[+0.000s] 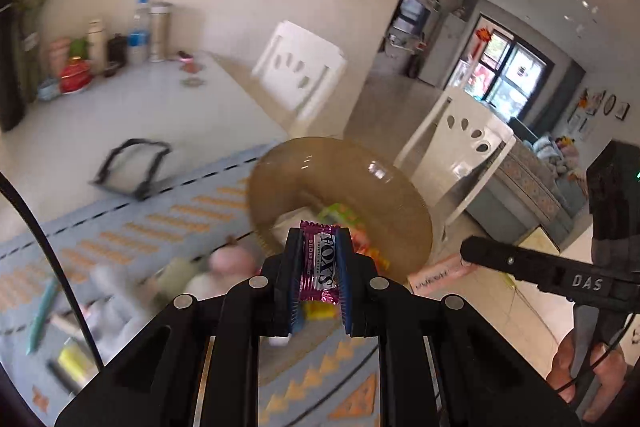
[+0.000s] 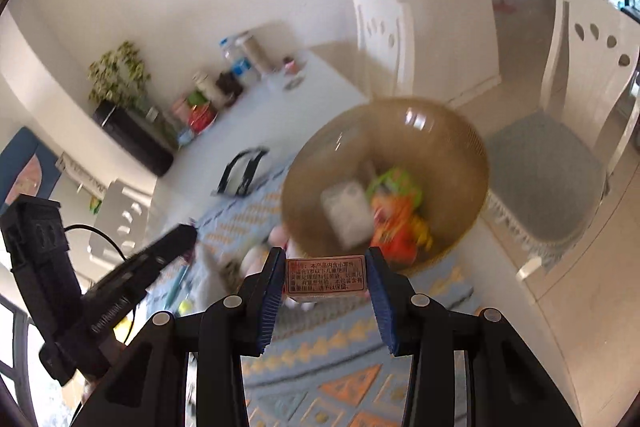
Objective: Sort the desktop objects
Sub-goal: 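Carry the candy pack and capybara box over the gold bowl and open both tools, then move both open tools back over the rug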
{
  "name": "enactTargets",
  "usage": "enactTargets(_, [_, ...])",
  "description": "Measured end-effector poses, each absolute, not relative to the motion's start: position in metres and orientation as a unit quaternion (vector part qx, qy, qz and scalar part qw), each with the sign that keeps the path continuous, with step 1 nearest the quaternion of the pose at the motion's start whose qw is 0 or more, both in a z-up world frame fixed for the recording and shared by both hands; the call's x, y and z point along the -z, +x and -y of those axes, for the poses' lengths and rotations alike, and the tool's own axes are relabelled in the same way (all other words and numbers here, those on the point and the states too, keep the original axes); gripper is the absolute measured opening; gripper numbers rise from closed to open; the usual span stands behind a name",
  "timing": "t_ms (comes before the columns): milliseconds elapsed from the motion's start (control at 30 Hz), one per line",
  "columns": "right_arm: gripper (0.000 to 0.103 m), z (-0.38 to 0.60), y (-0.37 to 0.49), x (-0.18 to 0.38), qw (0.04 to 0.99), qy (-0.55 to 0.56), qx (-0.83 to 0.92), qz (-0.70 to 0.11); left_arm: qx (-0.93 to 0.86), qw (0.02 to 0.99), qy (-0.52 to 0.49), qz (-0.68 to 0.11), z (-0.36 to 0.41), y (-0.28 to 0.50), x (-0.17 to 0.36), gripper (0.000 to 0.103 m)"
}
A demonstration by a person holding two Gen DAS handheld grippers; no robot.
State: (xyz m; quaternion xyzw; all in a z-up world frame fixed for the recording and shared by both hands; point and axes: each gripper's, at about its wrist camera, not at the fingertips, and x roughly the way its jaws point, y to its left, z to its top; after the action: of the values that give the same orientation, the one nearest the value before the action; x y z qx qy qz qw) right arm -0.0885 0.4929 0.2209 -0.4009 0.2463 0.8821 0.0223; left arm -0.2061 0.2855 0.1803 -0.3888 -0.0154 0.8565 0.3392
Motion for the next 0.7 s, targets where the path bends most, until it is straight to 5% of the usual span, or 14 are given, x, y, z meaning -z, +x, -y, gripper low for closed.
enactTargets(267, [0.04, -0.533, -0.148, -0.209, 0.054, -0.388, -0.892, -0.228, -0.843, 0.348, -0.41, -0.017, -0.359, -0.246, -0.146, 0.014])
enactTargets(400, [0.043, -0.551, -0.17, -0.196, 0.038, -0.411, -0.875, -0.251, -0.828, 0.334, -0.451, 0.012, -0.365, -0.261, -0.133, 0.045])
enactTargets(700, [0.049, -0.574, -0.129, -0.183, 0.033, -0.418, -0.858, -0.296, -0.838, 0.288, -0.452, 0.102, -0.281, -0.217, -0.142, 0.051])
